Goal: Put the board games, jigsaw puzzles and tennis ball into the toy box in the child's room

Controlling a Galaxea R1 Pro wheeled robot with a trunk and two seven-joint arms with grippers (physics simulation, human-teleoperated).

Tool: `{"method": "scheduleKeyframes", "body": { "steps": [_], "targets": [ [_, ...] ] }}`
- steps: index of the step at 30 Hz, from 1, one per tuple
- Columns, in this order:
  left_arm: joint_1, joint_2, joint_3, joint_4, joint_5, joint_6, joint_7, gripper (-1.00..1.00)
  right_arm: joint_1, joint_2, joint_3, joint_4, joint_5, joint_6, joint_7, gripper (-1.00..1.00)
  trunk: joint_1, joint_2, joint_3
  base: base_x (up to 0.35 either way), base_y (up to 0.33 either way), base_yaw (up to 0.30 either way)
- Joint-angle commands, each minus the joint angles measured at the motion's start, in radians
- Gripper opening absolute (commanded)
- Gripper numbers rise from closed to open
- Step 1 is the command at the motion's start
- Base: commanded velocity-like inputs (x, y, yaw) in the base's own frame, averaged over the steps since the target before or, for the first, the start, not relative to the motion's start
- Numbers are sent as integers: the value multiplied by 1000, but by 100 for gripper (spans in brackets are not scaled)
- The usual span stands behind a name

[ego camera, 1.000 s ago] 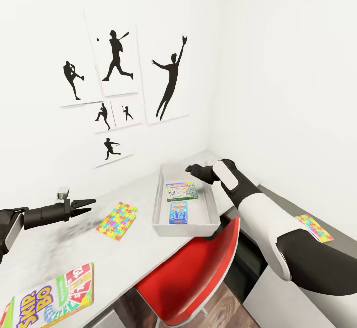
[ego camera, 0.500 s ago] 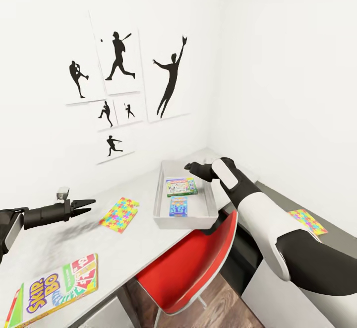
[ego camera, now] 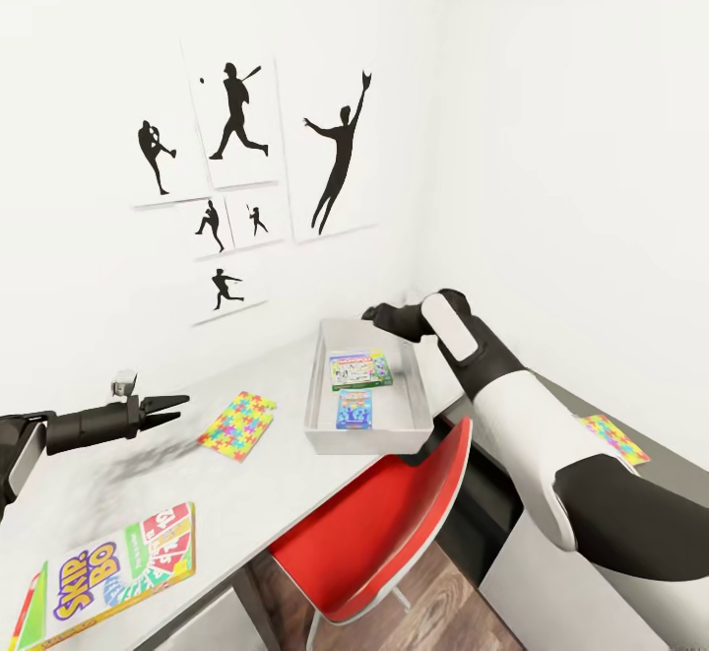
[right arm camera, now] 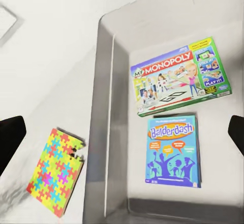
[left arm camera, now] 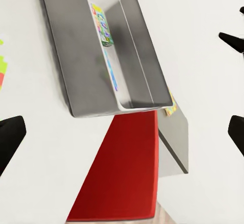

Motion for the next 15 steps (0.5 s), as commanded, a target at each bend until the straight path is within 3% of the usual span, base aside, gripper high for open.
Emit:
{"method": "scheduleKeyframes", "body": {
  "steps": [1, 6, 15],
  "targets": [
    [-1, 0, 0, 0, 2, 9, -2, 100, -3, -1, 3, -33, -11, 30, -36, 100, 1, -2, -2, 0, 0, 0],
    [0, 0, 0, 0, 2, 9, -2, 100, -5, -1, -9, -127, -14, 111, -114, 100, 1, -2, -2, 0, 0, 0],
    [-1, 5, 0, 0, 2, 9, -3, 100, -2, 8, -173, -213, -17, 264, -152, 100, 1, -2, -2, 0, 0, 0]
  ]
}}
